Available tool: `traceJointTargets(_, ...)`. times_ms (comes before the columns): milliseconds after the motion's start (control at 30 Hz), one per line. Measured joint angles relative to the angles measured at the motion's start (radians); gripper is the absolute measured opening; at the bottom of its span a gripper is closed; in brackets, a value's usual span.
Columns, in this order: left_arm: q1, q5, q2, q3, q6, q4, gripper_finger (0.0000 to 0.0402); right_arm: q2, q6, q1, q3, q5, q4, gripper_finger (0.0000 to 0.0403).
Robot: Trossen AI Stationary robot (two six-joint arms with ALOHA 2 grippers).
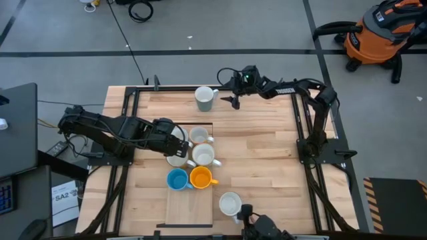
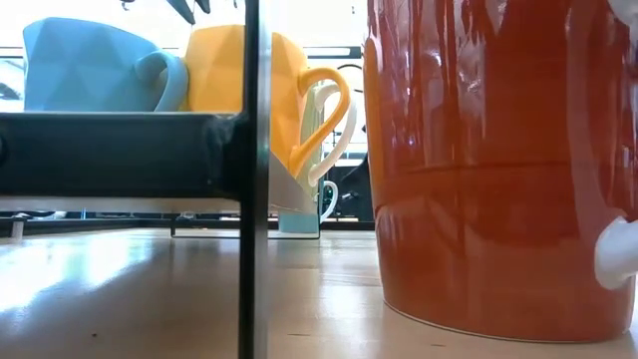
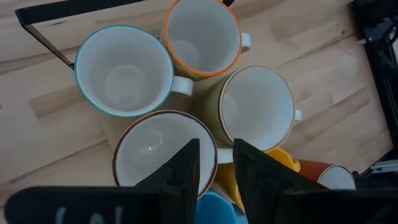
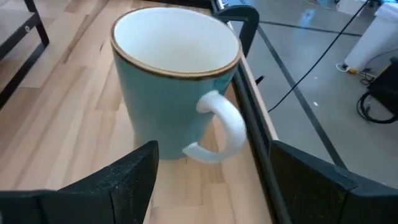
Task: Place coffee mugs
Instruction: Put the light blue mug on the shelf
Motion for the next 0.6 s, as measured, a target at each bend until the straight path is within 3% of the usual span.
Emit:
traceJointTargets(200, 0.000, 0.000, 0.000, 0.000, 0.000, 0.002, 0.0102, -0.081, 0.060, -0.008, 0.000, 0.002, -0.050, 0.0312)
traceJointTargets(600, 0.000, 0.000, 0.000, 0.000, 0.000, 0.002, 0.0102, -0.202, 0.430, 0.017, 0.010, 0.002, 0.026, 0.0312)
